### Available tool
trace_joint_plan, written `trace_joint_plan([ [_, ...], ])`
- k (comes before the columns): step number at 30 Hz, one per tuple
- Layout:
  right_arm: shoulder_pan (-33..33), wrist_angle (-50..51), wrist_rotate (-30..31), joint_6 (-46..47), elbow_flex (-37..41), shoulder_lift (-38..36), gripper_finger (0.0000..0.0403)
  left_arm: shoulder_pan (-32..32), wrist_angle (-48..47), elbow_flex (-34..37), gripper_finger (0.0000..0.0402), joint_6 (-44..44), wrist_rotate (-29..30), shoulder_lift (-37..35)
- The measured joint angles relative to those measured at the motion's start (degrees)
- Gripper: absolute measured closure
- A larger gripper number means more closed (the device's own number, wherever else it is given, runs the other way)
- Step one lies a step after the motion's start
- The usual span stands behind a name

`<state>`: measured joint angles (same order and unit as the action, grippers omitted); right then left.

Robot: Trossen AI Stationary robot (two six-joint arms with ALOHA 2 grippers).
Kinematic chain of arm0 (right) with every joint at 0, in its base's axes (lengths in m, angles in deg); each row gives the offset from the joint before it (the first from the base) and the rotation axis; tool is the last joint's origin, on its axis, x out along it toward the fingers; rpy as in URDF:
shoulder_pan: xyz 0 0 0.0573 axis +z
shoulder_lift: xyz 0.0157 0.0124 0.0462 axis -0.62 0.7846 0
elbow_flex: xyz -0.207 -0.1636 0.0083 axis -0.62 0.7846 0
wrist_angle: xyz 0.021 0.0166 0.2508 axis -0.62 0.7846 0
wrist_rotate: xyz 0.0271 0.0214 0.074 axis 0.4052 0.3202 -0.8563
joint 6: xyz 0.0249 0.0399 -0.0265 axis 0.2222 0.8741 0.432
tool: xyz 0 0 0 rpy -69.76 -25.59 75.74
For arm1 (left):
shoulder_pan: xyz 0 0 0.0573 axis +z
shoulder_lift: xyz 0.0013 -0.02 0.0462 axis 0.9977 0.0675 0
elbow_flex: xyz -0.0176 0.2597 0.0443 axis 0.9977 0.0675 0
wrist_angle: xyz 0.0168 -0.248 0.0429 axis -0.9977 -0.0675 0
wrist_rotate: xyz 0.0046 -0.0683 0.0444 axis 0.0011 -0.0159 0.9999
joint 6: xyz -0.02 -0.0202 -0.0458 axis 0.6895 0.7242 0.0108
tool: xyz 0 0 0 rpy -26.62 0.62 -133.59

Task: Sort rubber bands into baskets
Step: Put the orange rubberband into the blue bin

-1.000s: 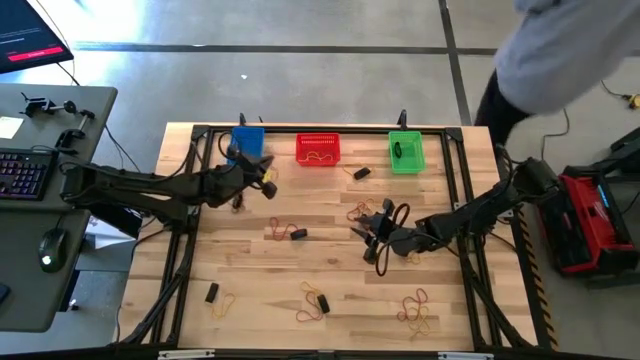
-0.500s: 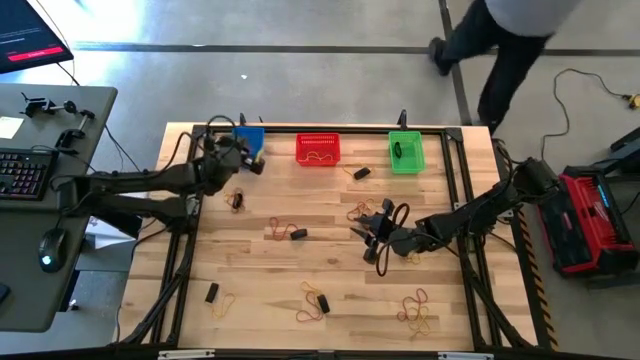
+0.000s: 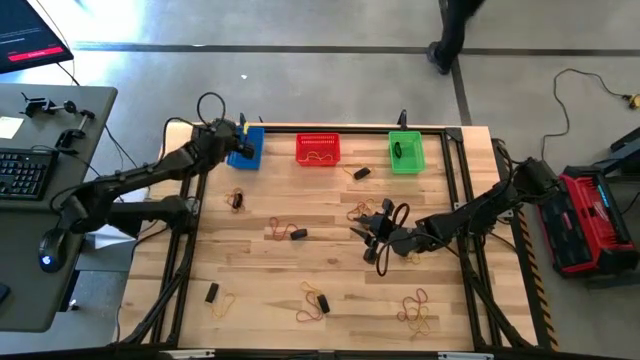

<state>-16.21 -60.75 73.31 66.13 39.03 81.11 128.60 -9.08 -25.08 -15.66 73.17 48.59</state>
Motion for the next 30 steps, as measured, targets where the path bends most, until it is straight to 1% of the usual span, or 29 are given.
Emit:
trace_joint_plan([
  [4,0.0,0.0,0.0,-0.2,0.0,0.0,0.0286,4.2,0.8,-1.2,0.0401,-0.3,-8.5,4.6],
  [8,0.0,0.0,0.0,-0.2,0.0,0.0,0.0286,6.5,-2.0,-4.2,0.0402,-1.8,-12.9,10.1],
  [12,0.0,0.0,0.0,-0.2,0.0,0.0,0.0286,7.8,-8.6,-9.5,0.0401,-3.9,-13.2,14.8],
  [15,0.0,0.0,0.0,-0.2,0.0,0.0,0.0286,8.5,-15.9,-14.5,0.0401,-5.9,-13.4,17.9],
  [18,0.0,0.0,0.1,-0.2,0.0,0.0,0.0286,9.0,-23.8,-19.2,0.0401,-8.7,-14.8,20.6],
  [22,0.0,0.0,0.1,-0.2,0.0,0.0,0.0286,9.7,-32.2,-23.7,0.0401,-10.9,-16.0,23.8],
  [25,0.0,0.0,0.0,-0.5,0.0,0.0,0.0286,10.1,-34.8,-25.0,0.0401,-11.3,-16.2,25.9],
  [30,0.0,0.0,0.1,-1.2,0.0,0.0,0.0286,10.2,-34.2,-25.0,0.0401,-13.9,-15.8,30.0],
])
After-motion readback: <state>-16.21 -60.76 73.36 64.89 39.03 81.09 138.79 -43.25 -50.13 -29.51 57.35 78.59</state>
